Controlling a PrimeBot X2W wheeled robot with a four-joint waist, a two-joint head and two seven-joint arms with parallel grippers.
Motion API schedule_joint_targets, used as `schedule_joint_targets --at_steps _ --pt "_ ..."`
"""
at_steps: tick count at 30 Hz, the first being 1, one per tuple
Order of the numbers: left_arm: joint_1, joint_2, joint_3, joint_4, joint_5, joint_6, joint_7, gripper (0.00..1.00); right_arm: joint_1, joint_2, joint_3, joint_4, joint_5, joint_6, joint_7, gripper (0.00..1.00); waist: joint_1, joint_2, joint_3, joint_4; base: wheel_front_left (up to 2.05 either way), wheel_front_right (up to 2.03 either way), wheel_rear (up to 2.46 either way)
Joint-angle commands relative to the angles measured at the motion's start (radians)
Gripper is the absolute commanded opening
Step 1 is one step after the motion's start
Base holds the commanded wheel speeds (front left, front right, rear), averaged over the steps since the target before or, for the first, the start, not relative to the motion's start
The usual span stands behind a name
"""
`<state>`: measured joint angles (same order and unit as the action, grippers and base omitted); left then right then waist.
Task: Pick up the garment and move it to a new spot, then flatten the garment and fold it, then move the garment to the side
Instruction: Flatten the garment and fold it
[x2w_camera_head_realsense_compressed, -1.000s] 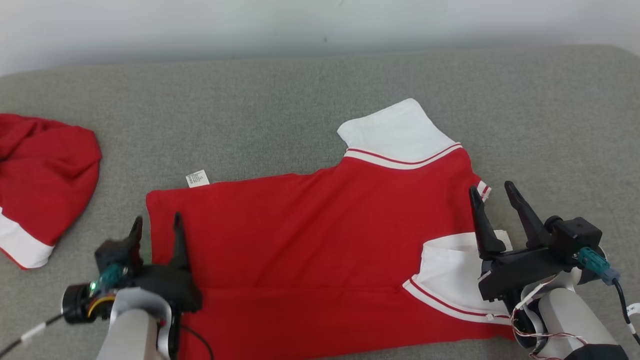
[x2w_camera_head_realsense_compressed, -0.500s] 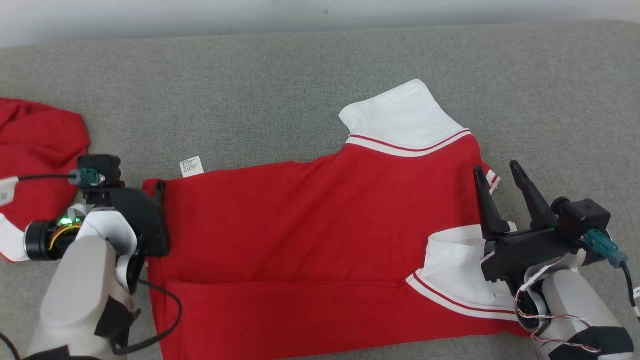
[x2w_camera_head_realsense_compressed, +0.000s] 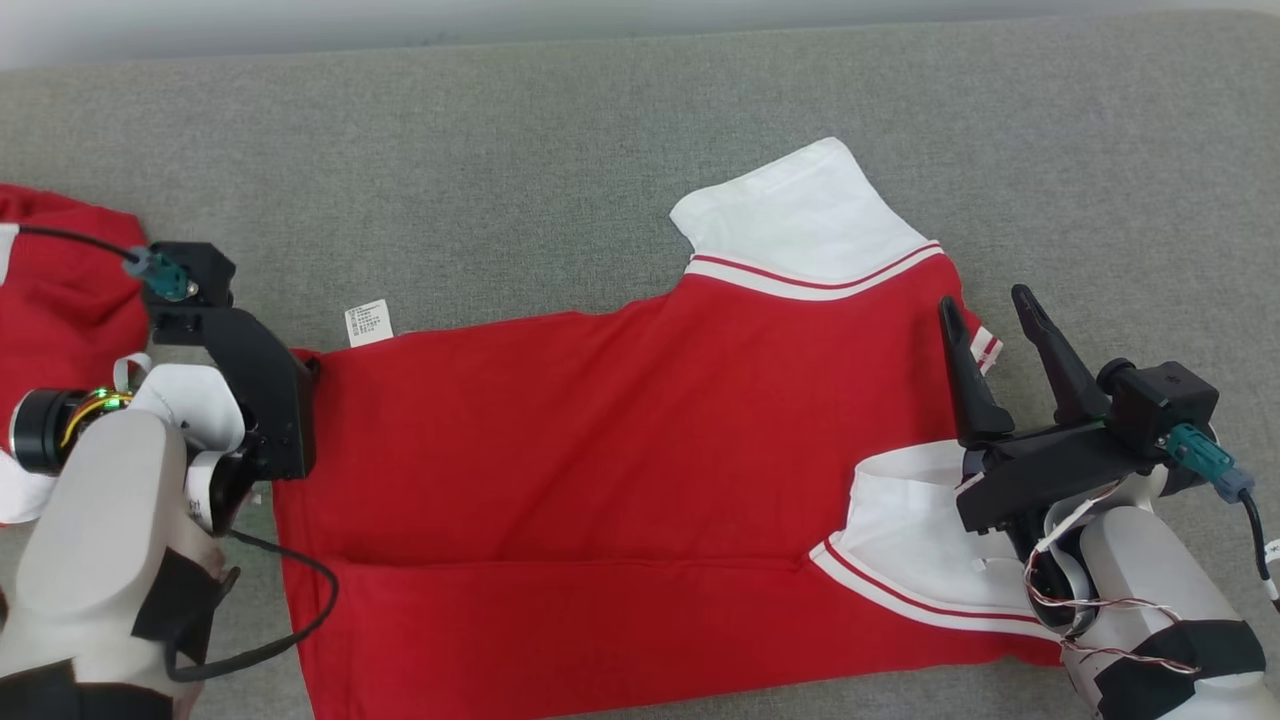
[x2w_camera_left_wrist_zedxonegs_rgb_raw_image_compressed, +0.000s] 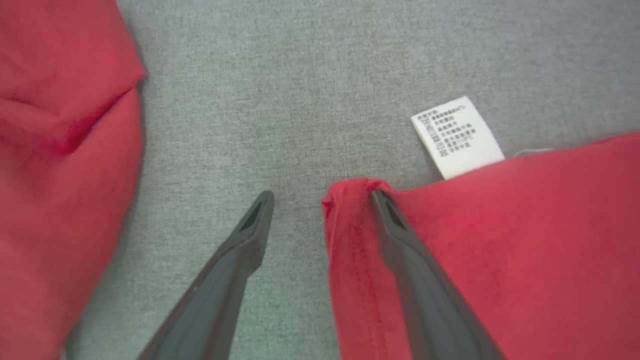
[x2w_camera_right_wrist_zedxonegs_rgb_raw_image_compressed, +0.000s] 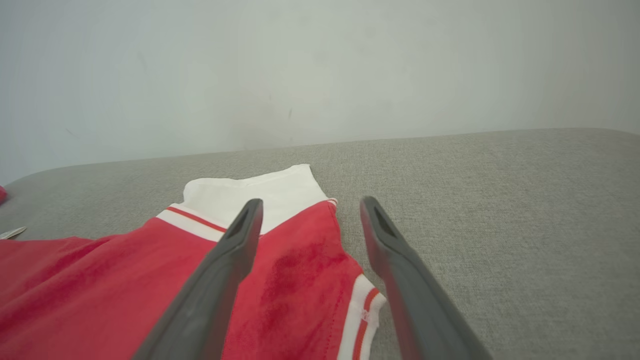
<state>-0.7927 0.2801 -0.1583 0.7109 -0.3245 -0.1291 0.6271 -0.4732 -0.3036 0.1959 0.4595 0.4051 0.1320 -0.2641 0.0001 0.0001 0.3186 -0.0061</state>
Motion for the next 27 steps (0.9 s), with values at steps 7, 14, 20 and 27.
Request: schedule_joint_targets --at_steps 7,14,20,27 --pt "0.055 0.031 -0.046 -0.104 -0.082 -0.001 0.050 0.37 -0.019 -0.010 -0.006 0.005 0.009 -0.003 0.000 1.00 -0.0001 -0.0001 0.009 0.006 0.00 0.00 0.00" --pt "0.072 0.042 -0.049 -0.163 -0.094 0.000 0.009 0.00 -0.098 -0.052 0.058 0.069 0.030 -0.003 0.001 1.00 -0.0001 -0.0001 0.026 0.028 0.00 0.00 0.00" --pt "0.045 0.022 -0.073 -0.195 -0.095 0.000 -0.027 0.00 -0.256 -0.116 0.176 0.170 0.091 -0.003 0.111 1.00 -0.0001 -0.0001 0.045 0.060 0.00 0.00 0.00" --pt "0.022 -0.014 -0.101 -0.195 -0.086 0.001 -0.071 0.00 -0.416 -0.151 0.265 0.258 0.220 -0.003 0.336 1.00 -0.0001 -0.0001 0.064 0.101 0.00 0.00 0.00"
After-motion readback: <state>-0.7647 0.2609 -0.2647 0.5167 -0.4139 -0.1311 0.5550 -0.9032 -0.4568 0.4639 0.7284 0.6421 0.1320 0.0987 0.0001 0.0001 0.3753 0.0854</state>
